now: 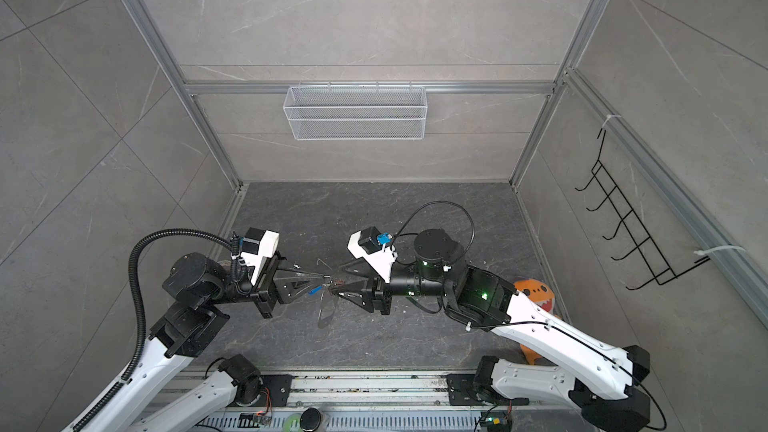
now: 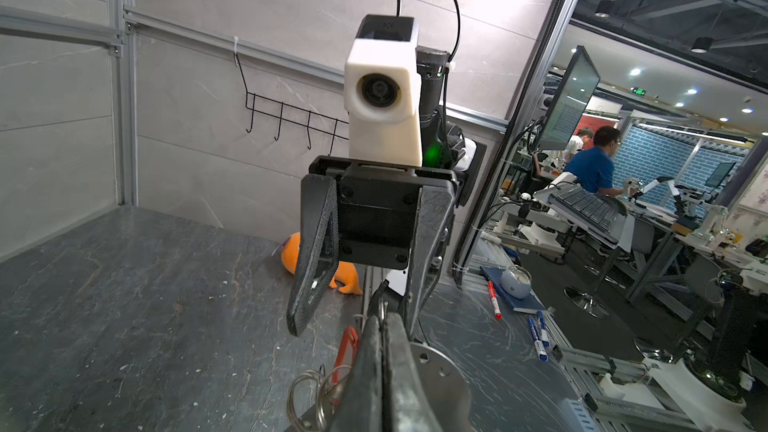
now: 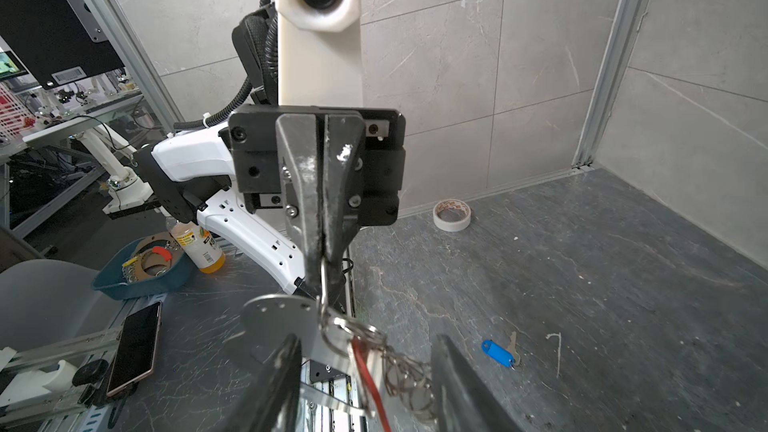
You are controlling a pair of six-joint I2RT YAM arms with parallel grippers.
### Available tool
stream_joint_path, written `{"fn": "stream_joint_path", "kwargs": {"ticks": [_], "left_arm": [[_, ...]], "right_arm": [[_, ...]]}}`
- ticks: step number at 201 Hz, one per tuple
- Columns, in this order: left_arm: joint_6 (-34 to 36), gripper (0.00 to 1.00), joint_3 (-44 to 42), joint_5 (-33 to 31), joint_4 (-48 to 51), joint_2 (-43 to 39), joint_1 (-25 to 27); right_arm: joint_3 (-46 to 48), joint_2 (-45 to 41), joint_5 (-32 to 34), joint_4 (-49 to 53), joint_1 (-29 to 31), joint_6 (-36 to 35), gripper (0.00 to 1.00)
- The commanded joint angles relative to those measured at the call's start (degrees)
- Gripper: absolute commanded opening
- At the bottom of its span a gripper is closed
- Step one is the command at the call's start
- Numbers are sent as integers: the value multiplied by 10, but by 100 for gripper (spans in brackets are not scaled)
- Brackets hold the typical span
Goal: Remove the keys from the keyring
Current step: 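Lower both grippers and pull the right gripper back, keys hanging between them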
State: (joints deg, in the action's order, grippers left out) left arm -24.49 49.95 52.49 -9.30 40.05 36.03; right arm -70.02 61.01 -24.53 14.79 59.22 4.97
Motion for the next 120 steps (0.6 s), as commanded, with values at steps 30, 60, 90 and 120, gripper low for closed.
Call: {"fn": "stream_joint_path", "kwargs": {"ticks": [30,60,90,120], "left_arm": [[-10,0,3,-15,-52,-10,2],[-14,0,5,-16,-55,-8,2],[-17,0,2,-24,-62,-11,2],[-28,0,-7,-31,-90,-14,3]], "right_arm": [[9,2,-13,-14,1,13,45],[4,6,-19,-15,2,15,22],[-3,10,-29,-5,2,12,2],[-11,16,-37,10,2,10,0]]}}
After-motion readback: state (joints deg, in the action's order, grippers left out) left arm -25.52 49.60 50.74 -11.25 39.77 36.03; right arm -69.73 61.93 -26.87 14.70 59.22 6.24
